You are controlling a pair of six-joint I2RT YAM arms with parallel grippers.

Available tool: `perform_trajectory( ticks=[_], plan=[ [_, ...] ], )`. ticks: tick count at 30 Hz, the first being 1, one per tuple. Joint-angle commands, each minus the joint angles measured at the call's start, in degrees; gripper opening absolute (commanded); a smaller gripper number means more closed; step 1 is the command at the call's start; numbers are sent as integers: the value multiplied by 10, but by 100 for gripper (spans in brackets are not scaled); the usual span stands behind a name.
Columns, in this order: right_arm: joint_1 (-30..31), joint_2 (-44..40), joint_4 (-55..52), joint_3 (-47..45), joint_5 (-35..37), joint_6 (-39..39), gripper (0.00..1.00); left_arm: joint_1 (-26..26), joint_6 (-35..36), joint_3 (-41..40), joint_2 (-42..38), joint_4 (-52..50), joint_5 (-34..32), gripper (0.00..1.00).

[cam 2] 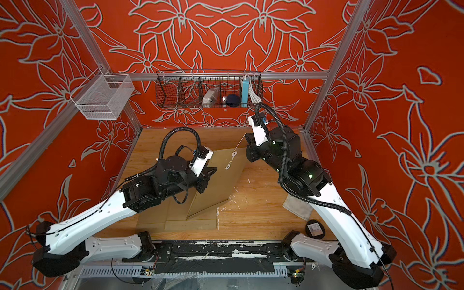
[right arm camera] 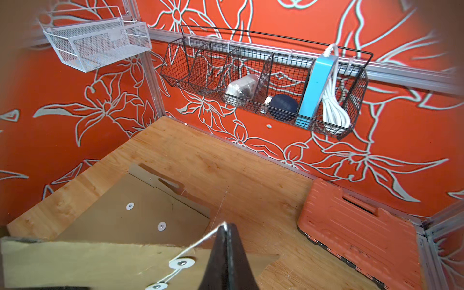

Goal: Open the file bag

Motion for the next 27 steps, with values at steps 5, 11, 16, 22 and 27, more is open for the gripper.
perform_trajectory(
  ticks=[5, 11, 16, 22, 27],
  plan=[
    [2, 15, -41, 30, 98, 4, 0, -3, 3, -6, -20, 13, 6, 0],
    [0, 20, -60, 36, 137, 15, 0, -2, 4, -6, -20, 12, 9, 0],
    [-2, 24, -74, 41, 164, 22, 0, -2, 5, -8, -21, 13, 13, 0],
    [-8, 29, -89, 44, 185, 30, 0, 0, 4, -13, -26, 14, 14, 0],
    [-16, 32, -98, 44, 191, 40, 0, 2, 2, -15, -29, 15, 19, 0]
  ],
)
